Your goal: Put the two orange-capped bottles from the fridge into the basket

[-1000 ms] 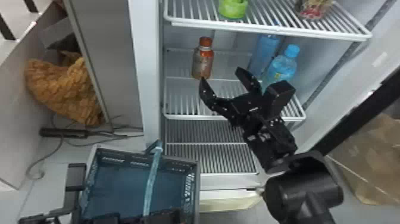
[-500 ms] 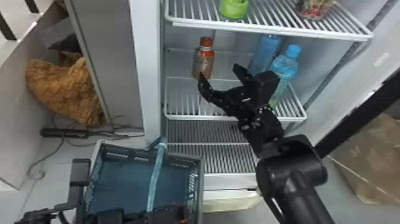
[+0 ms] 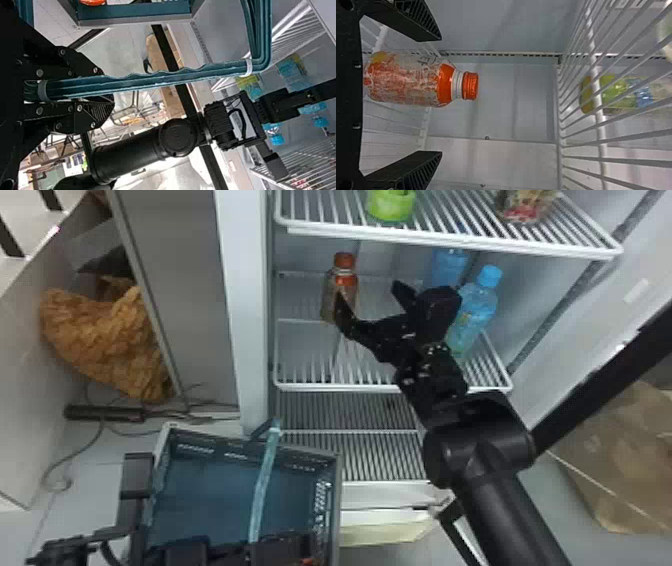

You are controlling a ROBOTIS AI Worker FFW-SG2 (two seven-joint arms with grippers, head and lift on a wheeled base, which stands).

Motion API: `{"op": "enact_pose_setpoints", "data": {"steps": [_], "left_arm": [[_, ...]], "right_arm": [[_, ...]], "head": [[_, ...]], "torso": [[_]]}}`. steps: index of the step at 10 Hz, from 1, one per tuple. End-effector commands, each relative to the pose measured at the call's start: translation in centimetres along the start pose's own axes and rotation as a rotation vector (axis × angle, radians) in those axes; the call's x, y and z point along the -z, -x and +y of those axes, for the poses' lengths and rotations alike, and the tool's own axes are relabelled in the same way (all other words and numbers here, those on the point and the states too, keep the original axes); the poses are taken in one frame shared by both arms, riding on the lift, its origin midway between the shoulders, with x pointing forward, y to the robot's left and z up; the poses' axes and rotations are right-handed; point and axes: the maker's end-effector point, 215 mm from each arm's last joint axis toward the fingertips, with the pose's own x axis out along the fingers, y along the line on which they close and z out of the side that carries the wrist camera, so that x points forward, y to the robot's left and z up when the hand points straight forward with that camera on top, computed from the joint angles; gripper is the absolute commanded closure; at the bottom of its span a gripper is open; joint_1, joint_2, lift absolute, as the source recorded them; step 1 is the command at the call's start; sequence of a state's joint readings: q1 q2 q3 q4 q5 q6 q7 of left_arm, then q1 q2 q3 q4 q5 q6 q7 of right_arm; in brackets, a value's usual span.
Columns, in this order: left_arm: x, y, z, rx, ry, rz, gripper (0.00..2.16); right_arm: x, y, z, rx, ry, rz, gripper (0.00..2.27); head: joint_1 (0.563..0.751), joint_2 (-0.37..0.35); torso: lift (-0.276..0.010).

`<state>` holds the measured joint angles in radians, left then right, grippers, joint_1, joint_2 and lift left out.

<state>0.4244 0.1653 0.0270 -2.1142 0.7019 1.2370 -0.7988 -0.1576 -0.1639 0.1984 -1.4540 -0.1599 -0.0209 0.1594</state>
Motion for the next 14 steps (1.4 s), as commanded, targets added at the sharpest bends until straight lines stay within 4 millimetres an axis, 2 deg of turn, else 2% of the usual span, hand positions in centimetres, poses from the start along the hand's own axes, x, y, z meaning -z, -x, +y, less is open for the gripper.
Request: {"op": "enact_pose_setpoints", "data": {"steps": [1,4,9,12,14], "left_arm": [[-0.1,-0.2,0.0,0.002,-0.004,0.003,1.17],[-0.1,-0.5,0.0,0.008,-0.003,0.009,1.17],[0.0,-0.8,0.2,0.013,0.006,0.013,1.17],[-0.1,-0.9,0.2,0.018,0.006,0.010,1.17],[-0.2,-0.8,0.1,0.018,0.003,0.005,1.17]], "right_arm": [[0.6,-1.0,0.5,-0.018,-0.022,0.009,0.00],[1.4,-3.3,3.8,-0.106,-0.050,0.016,0.00],[0.5,-5.2,5.0,-0.116,0.007,0.016,0.00],[0.1,-5.8,4.3,-0.100,0.028,0.015,0.00],[-0.1,-5.9,3.0,-0.076,0.037,0.014,0.00]], "head": [[0.695,-0.167],[0.695,-0.140],[0.695,-0.100],[0.695,-0.093],[0.695,-0.097]], "torso": [[-0.235],[-0.235],[-0.235],[-0.235],[-0.235]]}}
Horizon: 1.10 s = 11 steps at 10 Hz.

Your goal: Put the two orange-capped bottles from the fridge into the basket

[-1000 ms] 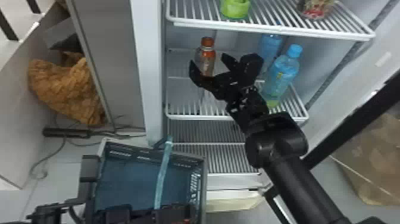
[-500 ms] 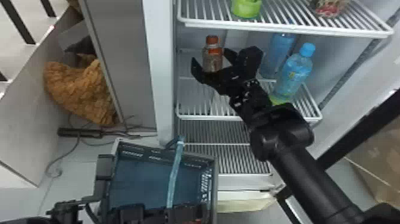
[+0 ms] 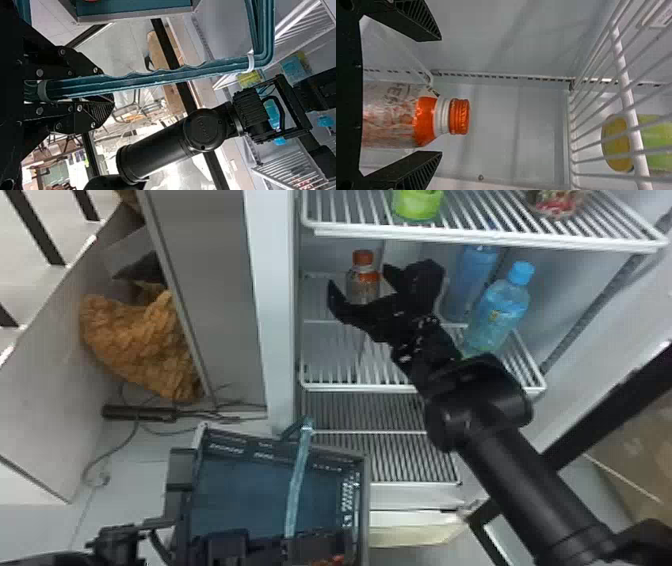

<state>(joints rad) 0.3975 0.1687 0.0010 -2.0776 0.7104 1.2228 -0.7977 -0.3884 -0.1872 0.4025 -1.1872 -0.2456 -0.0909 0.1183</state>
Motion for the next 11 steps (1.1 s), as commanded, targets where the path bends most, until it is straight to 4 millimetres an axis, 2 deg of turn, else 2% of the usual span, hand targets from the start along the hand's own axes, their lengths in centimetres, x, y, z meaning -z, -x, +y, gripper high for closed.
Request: {"op": "enact_pose_setpoints", "data": {"steps": [1,2,6,7,9,11], "left_arm": [[-0.1,0.1,0.0,0.003,0.001,-0.005,1.17],[-0.2,0.1,0.0,0.003,0.000,-0.007,1.17],[-0.6,0.0,-0.2,0.008,-0.006,-0.012,1.17],[-1.1,-0.1,0.0,0.013,-0.010,-0.018,1.17],[-1.5,-0.2,-0.1,0.016,-0.016,-0.029,1.17],[-1.5,-0.1,-0.1,0.014,-0.016,-0.028,1.17]], "right_arm": [[-0.2,-0.2,-0.7,0.010,0.009,0.002,0.00],[-0.4,-0.6,-1.1,0.014,0.017,0.010,0.01],[0.9,-0.9,-1.4,0.018,0.041,0.066,0.03],[0.5,-1.4,-2.1,0.024,0.050,0.071,0.03],[0.6,-1.6,-2.1,0.025,0.049,0.079,0.09],[2.0,-1.6,-2.3,0.026,0.038,0.123,0.27]], "head": [[0.695,-0.105],[0.695,-0.109],[0.695,-0.112],[0.695,-0.113],[0.695,-0.116],[0.695,-0.118]], "torso": [[-0.235],[-0.235],[-0.235],[-0.235],[-0.235],[-0.235]]}}
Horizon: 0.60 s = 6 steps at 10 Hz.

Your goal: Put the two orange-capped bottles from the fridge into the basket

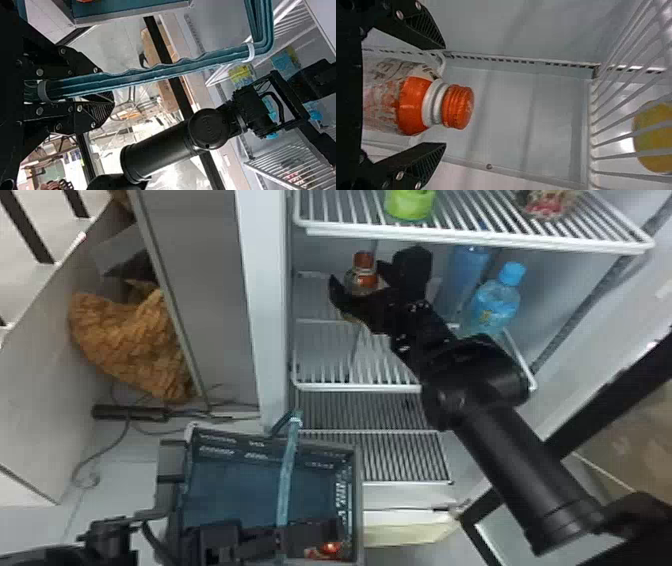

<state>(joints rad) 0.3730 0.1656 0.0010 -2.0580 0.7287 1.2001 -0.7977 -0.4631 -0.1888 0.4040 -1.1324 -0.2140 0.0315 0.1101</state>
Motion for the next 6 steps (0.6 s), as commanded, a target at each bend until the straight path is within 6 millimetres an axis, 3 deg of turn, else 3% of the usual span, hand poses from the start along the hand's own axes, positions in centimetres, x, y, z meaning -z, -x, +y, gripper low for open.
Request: {"op": "enact_pose_setpoints", "data": {"steps": [1,2,4,6], "left_arm": [[0.0,0.0,0.0,0.000,0.000,0.001,1.17],[-0.1,0.1,0.1,-0.005,-0.001,-0.001,1.17],[0.1,0.2,0.2,-0.005,0.001,0.000,1.17],[0.5,0.1,0.1,-0.003,0.003,0.011,1.17]], "right_arm": [[0.7,-0.1,-0.1,0.000,-0.018,0.021,0.57],[0.9,-0.1,-0.1,0.000,-0.025,0.027,0.82],[0.9,0.5,0.3,-0.003,-0.041,0.016,0.89],[-0.3,1.6,1.1,-0.012,-0.029,-0.035,0.89]], "head": [[0.695,-0.120],[0.695,-0.120],[0.695,-0.121],[0.695,-0.119]], "torso": [[-0.235],[-0.235],[-0.235],[-0.235]]}}
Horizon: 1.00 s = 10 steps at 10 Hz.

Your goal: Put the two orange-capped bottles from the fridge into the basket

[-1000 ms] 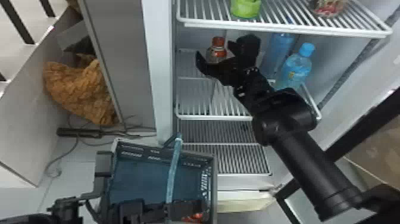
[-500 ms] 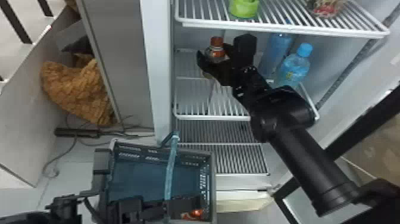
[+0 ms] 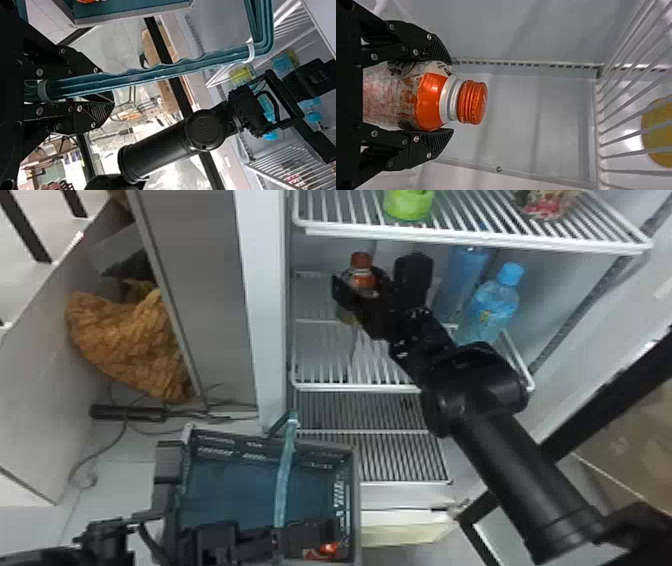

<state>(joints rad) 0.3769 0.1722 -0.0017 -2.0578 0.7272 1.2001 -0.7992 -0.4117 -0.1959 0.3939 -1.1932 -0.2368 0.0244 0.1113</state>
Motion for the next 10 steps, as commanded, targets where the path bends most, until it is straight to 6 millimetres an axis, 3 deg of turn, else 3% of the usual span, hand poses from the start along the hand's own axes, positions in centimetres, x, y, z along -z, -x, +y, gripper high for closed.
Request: {"op": "enact_pose_setpoints", "data": {"steps": [1,4,6,10], "left_arm": [[0.1,0.1,0.0,-0.001,0.000,0.002,1.17],[0.2,0.3,0.2,-0.004,0.007,-0.001,1.17],[0.3,0.5,0.4,-0.010,0.015,-0.010,1.17],[0.3,0.8,0.5,-0.013,0.020,-0.020,1.17]], "right_arm": [[-0.9,1.5,0.1,0.007,0.018,-0.041,0.89],[-3.5,5.0,-0.4,0.025,0.042,-0.123,0.89],[-5.8,8.7,-0.4,0.044,0.044,-0.181,0.89],[-5.8,14.6,0.9,0.036,-0.001,-0.180,0.89]], "head": [[0.695,-0.118],[0.695,-0.130],[0.695,-0.141],[0.695,-0.174]], "torso": [[-0.235],[-0.235],[-0.235],[-0.235]]}}
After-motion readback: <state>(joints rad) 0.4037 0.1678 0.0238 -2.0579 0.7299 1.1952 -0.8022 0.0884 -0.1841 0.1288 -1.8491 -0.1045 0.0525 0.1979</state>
